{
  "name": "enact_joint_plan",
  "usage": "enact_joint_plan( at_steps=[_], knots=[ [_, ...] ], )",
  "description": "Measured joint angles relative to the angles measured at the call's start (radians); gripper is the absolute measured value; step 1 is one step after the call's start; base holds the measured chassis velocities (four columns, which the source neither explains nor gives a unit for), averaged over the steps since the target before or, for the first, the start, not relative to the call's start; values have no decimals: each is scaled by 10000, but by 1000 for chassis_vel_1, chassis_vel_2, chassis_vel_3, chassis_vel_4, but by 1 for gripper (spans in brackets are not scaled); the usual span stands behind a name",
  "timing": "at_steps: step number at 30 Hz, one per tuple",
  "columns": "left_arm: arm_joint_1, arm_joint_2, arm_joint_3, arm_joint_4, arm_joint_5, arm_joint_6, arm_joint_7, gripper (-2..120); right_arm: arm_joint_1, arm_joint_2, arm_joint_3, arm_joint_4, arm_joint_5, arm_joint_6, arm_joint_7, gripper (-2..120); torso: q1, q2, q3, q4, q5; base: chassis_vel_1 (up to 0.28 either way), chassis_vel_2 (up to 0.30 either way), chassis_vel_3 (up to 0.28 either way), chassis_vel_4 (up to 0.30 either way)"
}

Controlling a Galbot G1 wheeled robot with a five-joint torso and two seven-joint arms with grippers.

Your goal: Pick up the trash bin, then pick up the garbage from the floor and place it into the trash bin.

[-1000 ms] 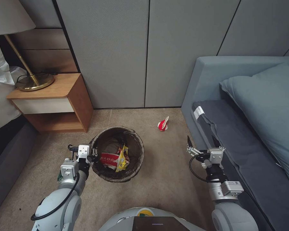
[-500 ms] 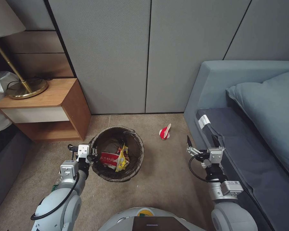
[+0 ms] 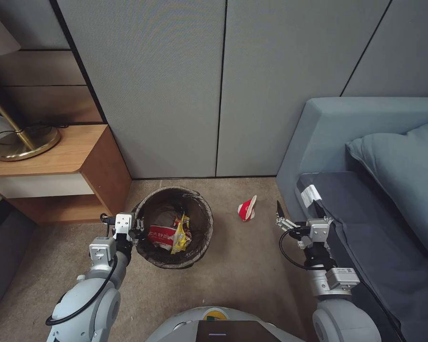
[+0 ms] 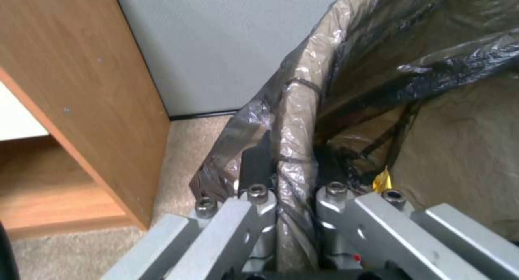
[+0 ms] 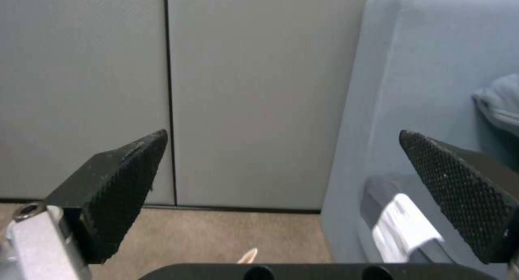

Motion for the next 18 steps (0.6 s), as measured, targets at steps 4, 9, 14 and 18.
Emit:
enact_joint_plan(
  at_steps=[4,9,14,18],
  knots=[
    [-2,0,0,0,-3,-1,0,2,-3,1,-10,0,-21,2,0,100,0,0,0,0,-1,-121,137,134,-124],
    [-6,1,0,-3,-15,-4,-2,2,-10,18,-18,-2,-96,-40,47,100,2,-1,2,0,-3,-103,119,99,-108],
    [4,1,-10,-68,-51,-3,-2,2,3,11,-52,-3,-96,-63,52,100,1,0,1,-1,-1,-20,26,20,-29],
    [23,7,-40,-140,-96,0,-8,2,68,-17,-109,-21,-96,-245,71,100,0,0,-1,0,-2,0,0,0,0]
  ],
)
